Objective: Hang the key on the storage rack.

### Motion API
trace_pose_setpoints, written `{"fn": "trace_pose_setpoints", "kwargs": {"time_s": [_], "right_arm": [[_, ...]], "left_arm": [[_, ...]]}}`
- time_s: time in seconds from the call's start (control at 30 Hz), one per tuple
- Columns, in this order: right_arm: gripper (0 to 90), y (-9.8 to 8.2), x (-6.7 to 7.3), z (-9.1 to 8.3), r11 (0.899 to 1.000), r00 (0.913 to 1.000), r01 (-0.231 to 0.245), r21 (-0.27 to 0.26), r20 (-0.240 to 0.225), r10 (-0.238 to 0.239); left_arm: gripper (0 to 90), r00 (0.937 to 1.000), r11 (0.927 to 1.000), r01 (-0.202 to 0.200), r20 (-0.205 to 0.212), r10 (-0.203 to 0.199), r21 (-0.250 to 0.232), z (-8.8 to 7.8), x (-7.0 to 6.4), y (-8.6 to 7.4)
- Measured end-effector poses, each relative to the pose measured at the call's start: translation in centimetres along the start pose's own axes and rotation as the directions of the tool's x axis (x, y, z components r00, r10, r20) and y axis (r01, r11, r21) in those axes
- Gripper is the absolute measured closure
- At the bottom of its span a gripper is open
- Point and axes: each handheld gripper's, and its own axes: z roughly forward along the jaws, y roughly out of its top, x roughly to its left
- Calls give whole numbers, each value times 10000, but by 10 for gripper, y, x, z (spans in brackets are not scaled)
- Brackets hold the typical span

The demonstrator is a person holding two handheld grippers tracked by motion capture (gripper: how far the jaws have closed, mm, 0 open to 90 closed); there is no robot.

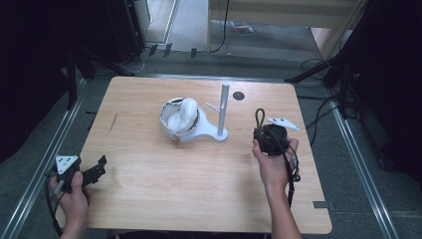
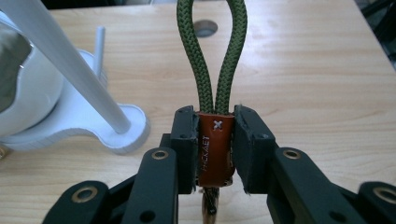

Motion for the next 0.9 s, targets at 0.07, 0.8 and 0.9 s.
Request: {"fn": "trace_pose_setpoints", "kwargs": {"time_s": [0.07,0.8,0.9], "right_arm": [[720,2,3,-3,9999,10000,48,-150,-66,-49],[718,11,37,-45,9672,9961,688,-2446,-370,-802],[718,10,42,-50,9589,9951,769,-2730,-386,-908]], "left_arm": [[139,10000,10000,-10,0,10,8,0,0,0],[139,10000,10000,-12,-3,12,27,0,0,0],[139,10000,10000,-13,-3,13,24,0,0,0]]}}
